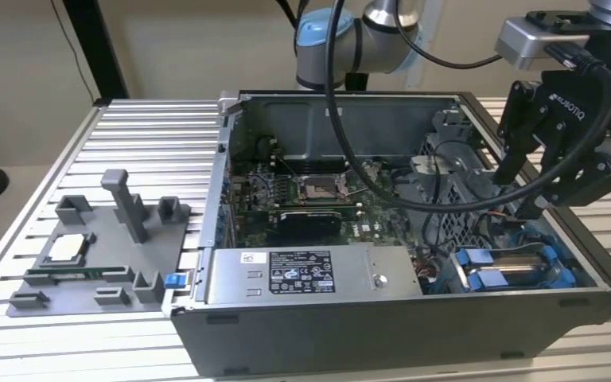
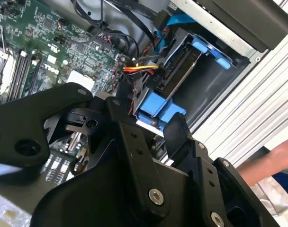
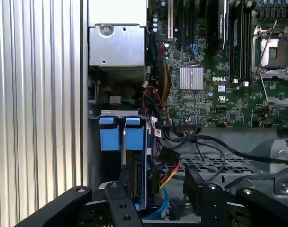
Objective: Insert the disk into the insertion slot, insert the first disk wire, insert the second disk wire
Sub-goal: 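Insert the first disk wire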
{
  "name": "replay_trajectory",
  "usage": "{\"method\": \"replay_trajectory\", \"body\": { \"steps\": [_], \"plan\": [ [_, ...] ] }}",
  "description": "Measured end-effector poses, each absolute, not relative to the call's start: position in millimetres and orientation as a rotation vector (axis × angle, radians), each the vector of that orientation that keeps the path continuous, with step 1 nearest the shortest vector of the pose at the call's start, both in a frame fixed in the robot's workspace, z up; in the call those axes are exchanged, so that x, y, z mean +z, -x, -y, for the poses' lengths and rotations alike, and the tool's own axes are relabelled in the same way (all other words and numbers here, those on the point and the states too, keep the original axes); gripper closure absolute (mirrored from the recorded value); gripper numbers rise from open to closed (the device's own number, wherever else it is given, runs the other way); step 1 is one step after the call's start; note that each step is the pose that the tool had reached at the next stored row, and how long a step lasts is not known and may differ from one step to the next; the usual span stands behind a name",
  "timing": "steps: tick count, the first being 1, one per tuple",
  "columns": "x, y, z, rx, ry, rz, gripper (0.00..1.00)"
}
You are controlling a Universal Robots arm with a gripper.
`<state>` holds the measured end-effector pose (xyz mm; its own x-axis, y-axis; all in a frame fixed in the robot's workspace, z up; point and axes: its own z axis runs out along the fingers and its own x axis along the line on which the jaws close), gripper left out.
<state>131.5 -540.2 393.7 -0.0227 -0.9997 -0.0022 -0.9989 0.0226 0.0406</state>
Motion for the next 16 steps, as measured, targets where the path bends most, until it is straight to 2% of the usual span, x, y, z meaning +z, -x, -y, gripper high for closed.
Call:
{"method": "replay_trajectory", "body": {
  "steps": [11, 16],
  "plan": [
    [394, -132, 520, -0.048, -2.177, 2.227, 0.00],
    [394, -140, 521, -0.048, -2.177, 2.227, 0.00]
  ]
}}
